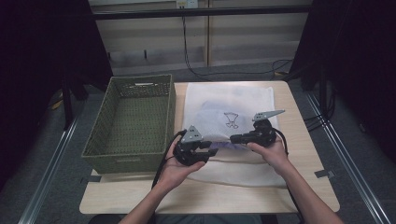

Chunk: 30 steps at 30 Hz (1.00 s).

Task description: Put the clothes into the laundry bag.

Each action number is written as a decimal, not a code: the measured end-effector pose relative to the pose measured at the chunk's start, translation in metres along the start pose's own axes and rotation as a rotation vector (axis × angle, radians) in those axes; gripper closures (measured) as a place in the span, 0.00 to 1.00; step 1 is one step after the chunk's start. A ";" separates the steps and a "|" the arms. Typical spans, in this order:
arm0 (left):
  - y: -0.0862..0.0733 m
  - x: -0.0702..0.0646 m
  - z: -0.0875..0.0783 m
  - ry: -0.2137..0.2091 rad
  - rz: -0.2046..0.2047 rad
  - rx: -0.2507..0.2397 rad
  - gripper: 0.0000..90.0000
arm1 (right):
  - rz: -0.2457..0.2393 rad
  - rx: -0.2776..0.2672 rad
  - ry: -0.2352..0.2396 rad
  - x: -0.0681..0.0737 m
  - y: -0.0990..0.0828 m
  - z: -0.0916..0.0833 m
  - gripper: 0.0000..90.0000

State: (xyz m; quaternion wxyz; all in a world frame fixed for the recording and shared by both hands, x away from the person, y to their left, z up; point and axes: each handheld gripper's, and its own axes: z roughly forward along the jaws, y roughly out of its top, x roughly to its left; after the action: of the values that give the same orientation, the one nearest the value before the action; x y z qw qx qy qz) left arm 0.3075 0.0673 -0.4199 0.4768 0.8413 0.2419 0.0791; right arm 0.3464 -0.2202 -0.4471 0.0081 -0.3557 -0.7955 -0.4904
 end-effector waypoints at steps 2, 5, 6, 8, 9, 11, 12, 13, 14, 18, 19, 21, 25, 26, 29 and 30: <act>0.000 0.004 -0.006 0.033 -0.021 -0.028 0.65 | -0.007 0.007 -0.001 0.000 -0.001 0.002 0.97; 0.000 0.009 -0.018 0.036 -0.050 -0.067 0.61 | -0.011 0.028 -0.007 0.000 -0.003 0.004 0.97; 0.000 0.011 -0.023 0.041 -0.048 -0.082 0.60 | -0.008 0.032 -0.012 0.000 -0.004 0.005 0.97; 0.001 0.013 -0.029 0.057 -0.057 -0.102 0.54 | -0.002 0.042 -0.018 -0.002 -0.007 0.006 0.97; 0.001 0.014 -0.033 0.074 -0.053 -0.101 0.51 | -0.001 0.048 -0.021 -0.002 -0.008 0.007 0.97; 0.002 0.017 -0.040 0.096 -0.052 -0.114 0.46 | 0.000 0.063 -0.030 -0.004 -0.010 0.008 0.97; 0.002 0.020 -0.043 0.105 -0.054 -0.123 0.42 | 0.004 0.071 -0.036 -0.005 -0.012 0.009 0.97; 0.002 0.022 -0.046 0.113 -0.066 -0.129 0.38 | 0.004 0.077 -0.040 -0.006 -0.013 0.010 0.97; 0.002 0.024 -0.049 0.120 -0.076 -0.134 0.35 | 0.013 0.085 -0.044 -0.006 -0.014 0.011 0.97; -0.003 0.026 -0.063 0.125 -0.088 -0.137 0.31 | 0.018 0.111 -0.051 -0.006 -0.017 0.016 0.97; -0.005 0.026 -0.067 0.136 -0.097 -0.142 0.31 | 0.013 0.115 -0.052 -0.007 -0.017 0.017 0.97; -0.008 0.029 -0.071 0.143 -0.095 -0.140 0.30 | 0.018 0.131 -0.062 -0.008 -0.019 0.021 0.97; -0.016 0.035 -0.080 0.171 -0.119 -0.136 0.26 | 0.024 0.152 -0.071 -0.010 -0.021 0.026 0.97; -0.018 0.036 -0.082 0.174 -0.115 -0.137 0.25 | 0.019 0.151 -0.072 -0.010 -0.022 0.027 0.96; -0.024 0.039 -0.087 0.192 -0.112 -0.129 0.24 | 0.016 0.167 -0.081 -0.013 -0.024 0.031 0.96; -0.025 0.040 -0.089 0.191 -0.111 -0.132 0.24 | 0.018 0.171 -0.084 -0.014 -0.024 0.032 0.96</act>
State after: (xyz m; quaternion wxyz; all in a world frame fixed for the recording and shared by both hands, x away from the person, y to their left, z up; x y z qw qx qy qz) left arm 0.3019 0.1652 -0.3973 0.5096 0.7820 0.3268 0.1482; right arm 0.3534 -0.2093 -0.4872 0.0097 -0.3811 -0.8309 -0.4053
